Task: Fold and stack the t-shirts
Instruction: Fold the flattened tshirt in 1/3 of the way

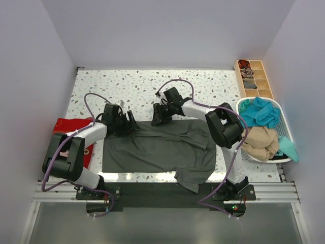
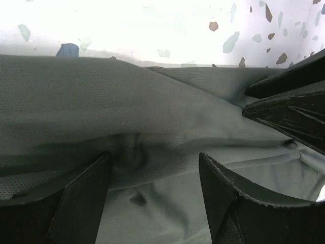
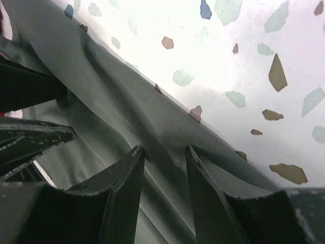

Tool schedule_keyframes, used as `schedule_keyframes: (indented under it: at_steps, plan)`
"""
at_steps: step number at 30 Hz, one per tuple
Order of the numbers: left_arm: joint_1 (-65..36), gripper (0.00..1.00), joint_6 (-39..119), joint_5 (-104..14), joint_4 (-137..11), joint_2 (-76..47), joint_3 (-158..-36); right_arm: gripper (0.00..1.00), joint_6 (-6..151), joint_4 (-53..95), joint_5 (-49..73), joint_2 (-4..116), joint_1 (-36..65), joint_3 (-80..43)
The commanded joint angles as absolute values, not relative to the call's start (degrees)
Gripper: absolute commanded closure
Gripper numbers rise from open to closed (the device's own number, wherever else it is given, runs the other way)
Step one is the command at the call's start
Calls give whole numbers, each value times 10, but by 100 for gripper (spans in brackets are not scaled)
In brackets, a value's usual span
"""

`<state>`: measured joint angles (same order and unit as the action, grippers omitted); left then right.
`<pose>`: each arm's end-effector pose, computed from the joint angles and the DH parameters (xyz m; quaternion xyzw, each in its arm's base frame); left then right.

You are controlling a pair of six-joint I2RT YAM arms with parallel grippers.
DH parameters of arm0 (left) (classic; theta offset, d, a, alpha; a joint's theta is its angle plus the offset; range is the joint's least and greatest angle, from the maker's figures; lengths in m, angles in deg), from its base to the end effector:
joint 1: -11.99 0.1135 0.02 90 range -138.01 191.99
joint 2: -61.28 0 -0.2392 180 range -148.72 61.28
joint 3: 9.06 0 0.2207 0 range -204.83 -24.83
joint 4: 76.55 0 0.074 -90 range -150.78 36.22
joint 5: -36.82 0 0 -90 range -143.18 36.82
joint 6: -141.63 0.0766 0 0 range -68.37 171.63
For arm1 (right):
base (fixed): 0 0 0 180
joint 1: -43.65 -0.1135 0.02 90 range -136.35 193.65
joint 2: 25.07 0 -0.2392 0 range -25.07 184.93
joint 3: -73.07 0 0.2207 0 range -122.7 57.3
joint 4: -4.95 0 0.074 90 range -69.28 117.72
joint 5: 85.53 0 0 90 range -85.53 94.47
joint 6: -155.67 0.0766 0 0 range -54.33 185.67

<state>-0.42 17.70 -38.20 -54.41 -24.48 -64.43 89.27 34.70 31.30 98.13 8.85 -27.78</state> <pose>0.2719 -0.0801 0.1229 -0.1342 0.9302 -0.2388 0.2442 0.3437 0.2810 0.1174 -0.1648 0.9083 0.3457 0.1687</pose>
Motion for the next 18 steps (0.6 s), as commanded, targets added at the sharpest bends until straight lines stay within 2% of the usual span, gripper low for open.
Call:
schedule_keyframes:
  at_steps: [1, 8, 13, 18]
  plan:
    - [-22, 27, 166, -384, -565, -256, -625, 57, 891, 357, 297, 1004, 84, -298]
    - [-51, 28, 165, -391, -532, -247, -600, 58, 870, 390, 238, 1046, 84, -346]
    - [-51, 27, 181, -477, -448, -213, -610, 59, 857, 423, 135, 1042, 88, -357]
    - [-48, 23, 175, -531, -419, -200, -632, 59, 847, 451, 80, 1031, 94, -353]
